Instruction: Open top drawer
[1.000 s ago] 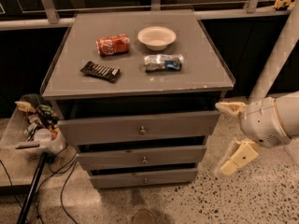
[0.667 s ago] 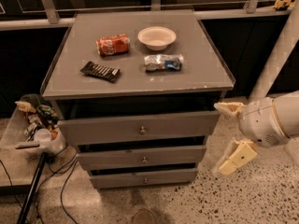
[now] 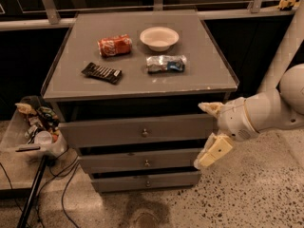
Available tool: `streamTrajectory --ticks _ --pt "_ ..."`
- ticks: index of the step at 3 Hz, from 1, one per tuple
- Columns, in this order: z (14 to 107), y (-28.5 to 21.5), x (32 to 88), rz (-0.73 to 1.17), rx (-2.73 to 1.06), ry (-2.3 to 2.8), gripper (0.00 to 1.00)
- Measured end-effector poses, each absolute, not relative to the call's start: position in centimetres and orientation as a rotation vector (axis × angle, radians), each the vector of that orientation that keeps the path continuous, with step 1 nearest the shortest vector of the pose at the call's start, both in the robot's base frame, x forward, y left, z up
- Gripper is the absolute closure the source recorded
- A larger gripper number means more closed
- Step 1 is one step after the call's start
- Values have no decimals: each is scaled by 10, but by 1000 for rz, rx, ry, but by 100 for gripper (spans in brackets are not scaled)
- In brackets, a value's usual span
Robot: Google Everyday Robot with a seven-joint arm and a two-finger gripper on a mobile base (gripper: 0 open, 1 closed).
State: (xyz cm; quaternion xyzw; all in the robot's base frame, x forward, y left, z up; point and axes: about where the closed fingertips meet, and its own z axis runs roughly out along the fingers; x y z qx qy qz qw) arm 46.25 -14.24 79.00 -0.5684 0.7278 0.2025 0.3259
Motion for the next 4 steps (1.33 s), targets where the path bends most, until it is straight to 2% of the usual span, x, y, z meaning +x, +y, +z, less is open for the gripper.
streamTrajectory --ticks 3,4 --pt "742 -126 515 409 -1321 1863 0" --pt "742 -126 515 409 -1321 1863 0"
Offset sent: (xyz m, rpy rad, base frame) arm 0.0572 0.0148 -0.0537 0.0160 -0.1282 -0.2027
